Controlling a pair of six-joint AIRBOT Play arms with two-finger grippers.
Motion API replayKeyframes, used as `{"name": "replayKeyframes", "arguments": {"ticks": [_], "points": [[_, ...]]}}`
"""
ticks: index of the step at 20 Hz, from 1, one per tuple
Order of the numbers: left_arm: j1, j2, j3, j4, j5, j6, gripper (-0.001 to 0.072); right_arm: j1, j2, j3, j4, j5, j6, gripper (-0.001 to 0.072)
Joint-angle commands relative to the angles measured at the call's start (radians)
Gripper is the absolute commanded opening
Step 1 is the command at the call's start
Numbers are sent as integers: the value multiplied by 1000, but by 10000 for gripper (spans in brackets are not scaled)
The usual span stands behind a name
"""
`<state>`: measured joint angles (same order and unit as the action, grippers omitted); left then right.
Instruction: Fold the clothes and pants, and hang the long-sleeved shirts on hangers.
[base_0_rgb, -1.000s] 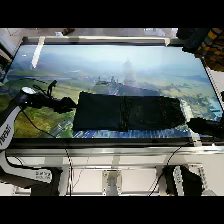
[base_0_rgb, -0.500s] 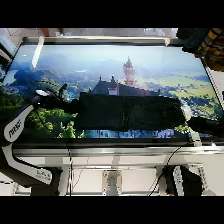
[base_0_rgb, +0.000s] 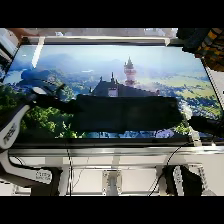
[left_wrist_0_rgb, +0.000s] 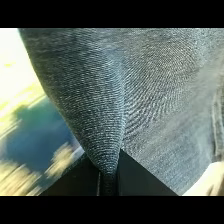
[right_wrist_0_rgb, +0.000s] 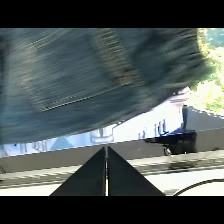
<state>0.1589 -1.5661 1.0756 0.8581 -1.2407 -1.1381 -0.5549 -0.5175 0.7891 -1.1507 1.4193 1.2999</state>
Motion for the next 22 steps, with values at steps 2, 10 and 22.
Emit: {"name": "replayKeyframes", "arguments": {"ticks": [2, 10, 22], "points": [[216, 210, 77, 356, -187, -142, 19, 0, 0, 0, -5, -32, -5, 34], [284, 421, 393, 287, -424, -250, 19, 0, 0, 0, -5, -85, -11, 34], [-569, 160, 400, -8, 33, -370, 21, 0, -1, 0, -5, -104, -37, 34]]}}
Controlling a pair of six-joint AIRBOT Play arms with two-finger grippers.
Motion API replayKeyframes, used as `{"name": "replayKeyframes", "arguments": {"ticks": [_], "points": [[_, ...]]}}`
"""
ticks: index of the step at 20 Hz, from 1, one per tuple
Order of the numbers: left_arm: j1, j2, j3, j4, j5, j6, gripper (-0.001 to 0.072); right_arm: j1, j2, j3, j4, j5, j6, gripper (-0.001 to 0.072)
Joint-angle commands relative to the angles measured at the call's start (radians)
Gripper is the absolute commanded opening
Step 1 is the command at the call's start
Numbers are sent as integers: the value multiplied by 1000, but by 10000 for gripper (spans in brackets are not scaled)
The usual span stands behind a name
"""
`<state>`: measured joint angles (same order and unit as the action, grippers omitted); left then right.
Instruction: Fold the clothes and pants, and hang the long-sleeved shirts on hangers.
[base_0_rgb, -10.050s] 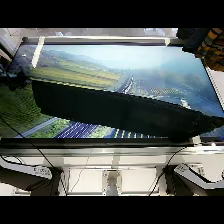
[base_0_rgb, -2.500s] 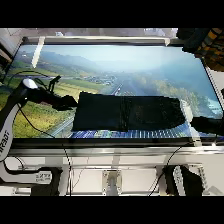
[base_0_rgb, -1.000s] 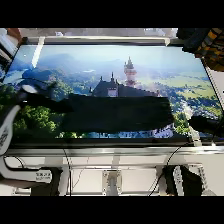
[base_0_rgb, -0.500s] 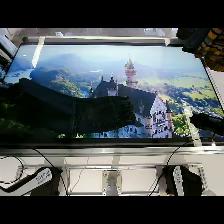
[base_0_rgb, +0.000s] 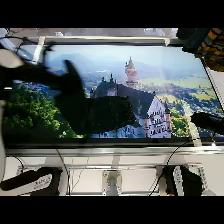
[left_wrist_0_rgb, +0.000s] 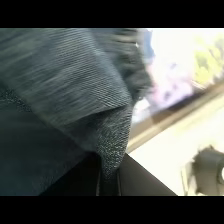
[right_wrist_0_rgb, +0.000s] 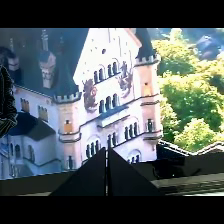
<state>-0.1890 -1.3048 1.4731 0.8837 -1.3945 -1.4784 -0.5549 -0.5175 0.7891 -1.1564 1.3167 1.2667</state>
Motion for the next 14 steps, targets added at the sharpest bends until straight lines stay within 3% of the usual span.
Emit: {"name": "replayKeyframes", "arguments": {"ticks": [1, 2, 4, 5, 8, 11, 12, 14], "points": [[-291, -155, 3, -58, 262, -29, 31, 0, 0, 0, 0, -1, -4, 34], [-360, -217, 3, -101, 340, -26, 93, 0, -1, 0, 0, -1, -5, 34], [-466, -328, 3, -203, 452, 17, 595, 0, -1, 0, 0, -1, -5, 34], [-499, -372, 3, -254, 483, 78, 684, 0, -1, 0, 0, -1, -5, 34], [-526, -441, 3, -400, 504, 174, 684, 0, -1, 0, 1, 0, -5, 38], [-488, -424, 3, -402, 493, 214, 684, 1, -24, -5, 37, -6, -56, 248], [-462, -410, 3, -388, 487, 216, 684, 1, -43, -17, 66, -21, -63, 257], [-399, -379, 3, -305, 457, 209, 684, 1, -108, -56, 187, -42, -113, 371]]}}
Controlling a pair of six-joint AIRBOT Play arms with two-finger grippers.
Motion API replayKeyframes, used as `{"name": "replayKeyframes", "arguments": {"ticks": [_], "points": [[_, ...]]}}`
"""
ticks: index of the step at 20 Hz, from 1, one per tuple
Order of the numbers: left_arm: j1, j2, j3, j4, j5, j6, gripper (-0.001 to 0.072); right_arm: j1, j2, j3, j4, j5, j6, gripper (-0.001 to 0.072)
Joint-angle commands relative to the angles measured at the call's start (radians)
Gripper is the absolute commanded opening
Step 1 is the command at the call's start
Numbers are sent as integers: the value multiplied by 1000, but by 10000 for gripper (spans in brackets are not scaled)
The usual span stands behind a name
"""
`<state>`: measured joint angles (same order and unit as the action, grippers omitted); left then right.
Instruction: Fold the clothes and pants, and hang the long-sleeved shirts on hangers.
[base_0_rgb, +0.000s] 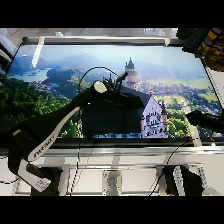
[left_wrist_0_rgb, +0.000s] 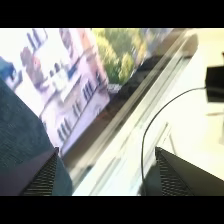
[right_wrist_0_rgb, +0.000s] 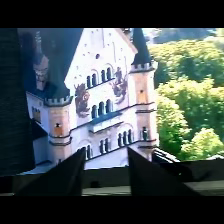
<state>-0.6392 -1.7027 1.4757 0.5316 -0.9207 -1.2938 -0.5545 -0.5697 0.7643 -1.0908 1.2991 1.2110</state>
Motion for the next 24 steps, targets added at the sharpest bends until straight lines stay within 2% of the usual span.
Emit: {"name": "replayKeyframes", "arguments": {"ticks": [1, 4, 5, 6, 8, 12, 14, 16, 17, 18, 19, 22, 24], "points": [[88, 36, 0, 137, -47, -25, 684, 8, -103, -51, 191, -29, -103, 387], [181, 73, -1, 513, -220, -225, 684, 116, -272, -64, 266, -87, -176, 394], [201, 78, -3, 639, -296, -272, 684, 180, -338, -64, 266, -135, -179, 500], [215, 83, -9, 747, -370, -298, 684, 246, -403, -64, 266, -186, -180, 577], [227, 109, -60, 841, -438, -300, 684, 385, -548, -39, 261, -277, -185, 577], [223, 254, -307, 849, -408, -299, 684, 552, -783, 111, 259, -306, -160, 577], [223, 350, -481, 848, -350, -300, 683, 575, -824, 179, 248, -315, -146, 577], [219, 448, -661, 775, -288, -300, 681, 573, -829, 224, 242, -336, -137, 577], [208, 499, -746, 712, -247, -300, 662, 573, -829, 250, 216, -344, -119, 577], [188, 542, -812, 660, -215, -299, 582, 573, -829, 275, 190, -350, -100, 576], [154, 586, -865, 626, -188, -300, 535, 573, -829, 293, 183, -349, -93, 576], [29, 668, -905, 619, -184, -330, 534, 573, -829, 328, 172, -350, -74, 576], [-1, 719, -903, 622, -149, -352, 534, 573, -829, 332, 169, -349, -68, 576]]}}
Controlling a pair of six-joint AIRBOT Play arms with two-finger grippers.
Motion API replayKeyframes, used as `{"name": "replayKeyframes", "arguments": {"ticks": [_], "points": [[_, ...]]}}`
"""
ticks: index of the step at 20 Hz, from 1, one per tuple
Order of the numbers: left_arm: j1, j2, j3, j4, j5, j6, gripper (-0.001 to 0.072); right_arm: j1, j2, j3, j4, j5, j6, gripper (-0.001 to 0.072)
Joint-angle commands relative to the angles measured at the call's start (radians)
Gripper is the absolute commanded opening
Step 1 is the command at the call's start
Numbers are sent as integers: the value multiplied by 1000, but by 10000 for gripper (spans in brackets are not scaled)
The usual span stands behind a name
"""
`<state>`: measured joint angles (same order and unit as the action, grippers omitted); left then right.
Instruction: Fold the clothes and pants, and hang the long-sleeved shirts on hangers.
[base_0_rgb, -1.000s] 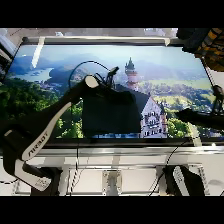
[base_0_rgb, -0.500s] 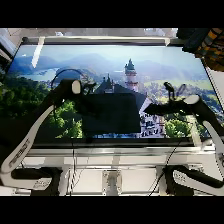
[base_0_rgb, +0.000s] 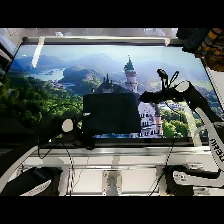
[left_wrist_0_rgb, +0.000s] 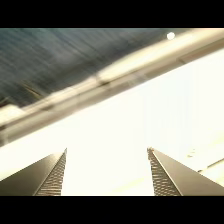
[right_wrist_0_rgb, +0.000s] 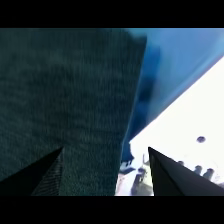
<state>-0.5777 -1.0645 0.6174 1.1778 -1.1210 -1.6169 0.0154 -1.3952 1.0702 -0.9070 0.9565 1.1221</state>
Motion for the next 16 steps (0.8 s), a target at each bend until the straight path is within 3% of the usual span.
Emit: {"name": "replayKeyframes", "arguments": {"ticks": [1, 3, 4, 5, 12, 14, 16], "points": [[-56, 114, -43, -1, 91, -56, 515, 3, -4, 26, -17, -6, 21, 576], [-21, 184, -34, 71, 205, -120, 318, 3, -4, 26, -16, -4, 21, 540], [1, 208, -31, 71, 272, -119, 138, 3, -4, 26, -16, -3, 21, 478], [15, 217, -29, 71, 324, -110, 25, 3, -4, 26, -16, -3, 21, 460], [80, 84, -29, 71, 521, -97, 20, 4, -4, 26, -16, 3, 21, 438], [83, 12, -29, 70, 430, -97, 21, 4, -4, 26, -16, 6, 21, 438], [74, -41, -32, 71, 257, -97, 20, 4, -4, 26, -18, 17, 21, 438]]}}
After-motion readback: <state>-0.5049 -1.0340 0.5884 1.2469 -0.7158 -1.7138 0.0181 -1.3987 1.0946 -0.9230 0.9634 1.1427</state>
